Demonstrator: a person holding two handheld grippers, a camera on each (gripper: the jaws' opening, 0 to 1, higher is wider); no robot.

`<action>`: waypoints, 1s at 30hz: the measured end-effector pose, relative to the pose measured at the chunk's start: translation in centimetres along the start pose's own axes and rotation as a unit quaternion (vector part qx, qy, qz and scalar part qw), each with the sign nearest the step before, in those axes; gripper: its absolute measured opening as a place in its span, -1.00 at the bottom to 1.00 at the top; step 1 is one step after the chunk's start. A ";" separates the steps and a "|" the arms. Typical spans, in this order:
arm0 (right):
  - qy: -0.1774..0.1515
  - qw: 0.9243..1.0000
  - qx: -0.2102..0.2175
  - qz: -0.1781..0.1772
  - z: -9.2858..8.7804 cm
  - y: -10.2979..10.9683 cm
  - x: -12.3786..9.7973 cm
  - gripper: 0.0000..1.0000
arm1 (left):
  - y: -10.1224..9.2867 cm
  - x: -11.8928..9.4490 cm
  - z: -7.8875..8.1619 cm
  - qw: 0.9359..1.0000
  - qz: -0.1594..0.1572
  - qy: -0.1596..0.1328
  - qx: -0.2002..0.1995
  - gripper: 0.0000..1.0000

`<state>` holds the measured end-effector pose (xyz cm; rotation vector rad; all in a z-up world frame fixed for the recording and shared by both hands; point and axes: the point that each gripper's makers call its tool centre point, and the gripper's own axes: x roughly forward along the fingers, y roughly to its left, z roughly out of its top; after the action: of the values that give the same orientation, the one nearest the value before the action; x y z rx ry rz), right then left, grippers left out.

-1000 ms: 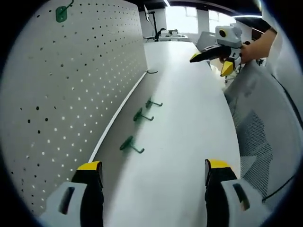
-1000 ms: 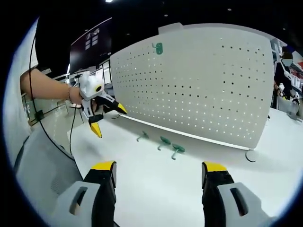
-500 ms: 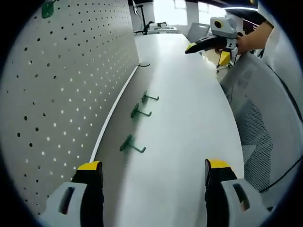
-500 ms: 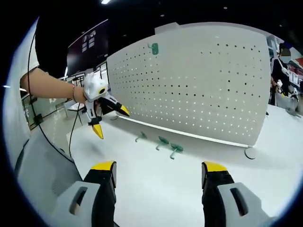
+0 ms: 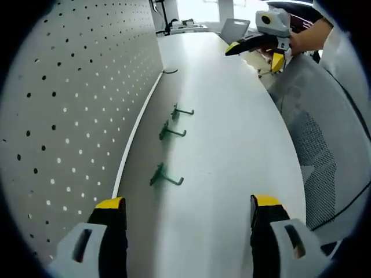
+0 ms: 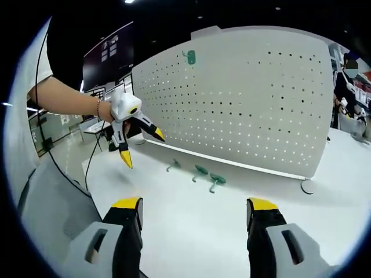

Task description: Insert the hook assembly into the mounting plate slot until the hook locks in place.

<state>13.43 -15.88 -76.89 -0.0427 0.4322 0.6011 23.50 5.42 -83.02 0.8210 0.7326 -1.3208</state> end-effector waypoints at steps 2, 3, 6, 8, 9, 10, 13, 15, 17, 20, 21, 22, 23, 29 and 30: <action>0.004 1.000 -0.006 0.004 -0.1 0.3 0.1 0.42 | 0.1 0.1 -0.1 1.000 -0.005 0.002 0.003 0.80; 0.005 1.000 -0.006 0.006 -0.1 0.4 0.1 0.42 | 0.2 0.2 -0.1 1.000 -0.005 0.002 0.002 0.81; 0.008 1.000 -0.006 0.005 -0.3 0.3 0.2 0.43 | 0.5 0.3 0.0 1.000 -0.008 0.003 0.004 0.81; 0.010 1.000 -0.006 0.005 -0.4 0.3 0.2 0.44 | 0.7 0.5 0.0 1.000 -0.010 0.007 0.009 0.81; 0.011 1.000 -0.007 0.006 -0.4 0.4 0.2 0.44 | 0.7 0.7 -0.1 1.000 -0.012 0.009 0.012 0.81; 0.011 1.000 -0.009 0.007 -0.4 0.4 0.2 0.44 | 0.7 0.7 -0.1 1.000 -0.013 0.011 0.016 0.81; 0.014 1.000 -0.014 0.009 -0.5 0.6 0.3 0.44 | 0.9 1.0 0.0 0.999 -0.017 0.016 0.025 0.81; 0.015 1.000 -0.015 0.009 -0.5 0.6 0.3 0.44 | 1.1 1.1 0.0 0.999 -0.020 0.017 0.027 0.81; 0.014 1.000 -0.014 0.009 -0.4 0.6 0.3 0.44 | 1.3 1.2 0.0 0.999 -0.021 0.018 0.030 0.81; 0.013 1.000 -0.011 0.008 -0.4 0.5 0.3 0.44 | 1.7 1.3 0.2 0.999 -0.022 0.018 0.029 0.80; 0.013 1.000 -0.009 0.007 -0.4 0.5 0.3 0.44 | 1.7 1.4 0.2 0.999 -0.023 0.017 0.029 0.80; 0.013 1.000 -0.007 0.007 -0.4 0.4 0.3 0.44 | 1.8 1.5 0.2 0.999 -0.025 0.019 0.031 0.80; 0.012 1.000 -0.006 0.006 -0.4 0.4 0.3 0.44 | 1.8 1.6 0.2 0.999 -0.026 0.021 0.034 0.80; 0.012 1.000 -0.008 0.006 -0.4 0.4 0.3 0.44 | 2.1 2.3 0.3 0.997 -0.039 0.034 0.049 0.80; 0.012 1.000 -0.007 0.005 -0.4 0.4 0.3 0.44 | 2.1 2.4 0.4 0.997 -0.042 0.034 0.051 0.80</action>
<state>13.27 -15.51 -77.32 -0.0604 0.4521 0.6140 25.89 3.97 -84.65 0.9301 0.7647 -1.4198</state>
